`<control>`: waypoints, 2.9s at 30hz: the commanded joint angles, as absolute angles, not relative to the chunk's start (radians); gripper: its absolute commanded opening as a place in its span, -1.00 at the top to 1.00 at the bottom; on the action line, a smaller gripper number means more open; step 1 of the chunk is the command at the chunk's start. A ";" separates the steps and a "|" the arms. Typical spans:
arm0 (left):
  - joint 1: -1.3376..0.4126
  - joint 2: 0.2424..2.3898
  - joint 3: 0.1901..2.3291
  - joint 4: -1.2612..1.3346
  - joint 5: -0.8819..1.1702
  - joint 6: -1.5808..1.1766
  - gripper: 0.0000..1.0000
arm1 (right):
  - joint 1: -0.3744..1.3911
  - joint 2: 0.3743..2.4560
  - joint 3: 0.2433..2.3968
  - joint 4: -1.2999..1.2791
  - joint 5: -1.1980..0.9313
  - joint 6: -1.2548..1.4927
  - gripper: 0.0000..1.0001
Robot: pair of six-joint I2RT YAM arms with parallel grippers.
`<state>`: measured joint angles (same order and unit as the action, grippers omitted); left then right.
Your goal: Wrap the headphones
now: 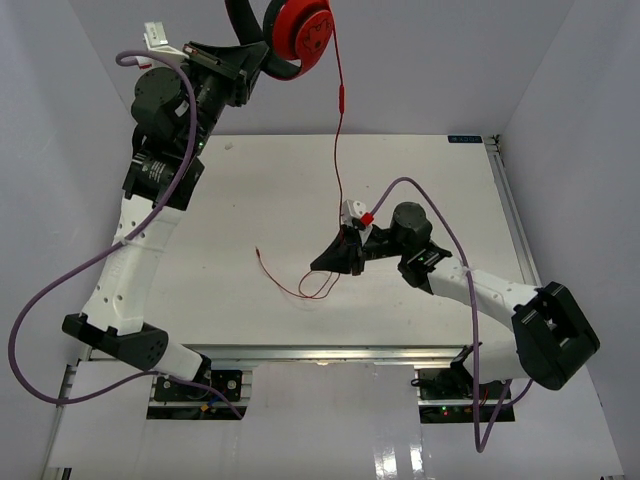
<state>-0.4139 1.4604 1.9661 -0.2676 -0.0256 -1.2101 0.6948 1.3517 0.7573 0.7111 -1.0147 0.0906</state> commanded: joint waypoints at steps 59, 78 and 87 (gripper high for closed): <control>-0.619 1.351 1.214 -0.024 0.504 -0.188 1.00 | 0.250 1.319 1.320 -0.265 -0.249 -0.727 0.85; -0.620 1.353 1.479 -0.057 0.253 -0.564 1.00 | 0.242 1.304 0.973 0.323 -1.244 0.042 0.54; -0.621 1.391 1.596 -0.082 0.176 -0.676 1.00 | 0.318 1.361 0.914 0.738 -1.261 0.366 -0.49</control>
<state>-0.6178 1.3861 1.5008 -0.1030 0.2223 -0.5741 0.2816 1.3385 0.9415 0.4388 -1.2034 0.1540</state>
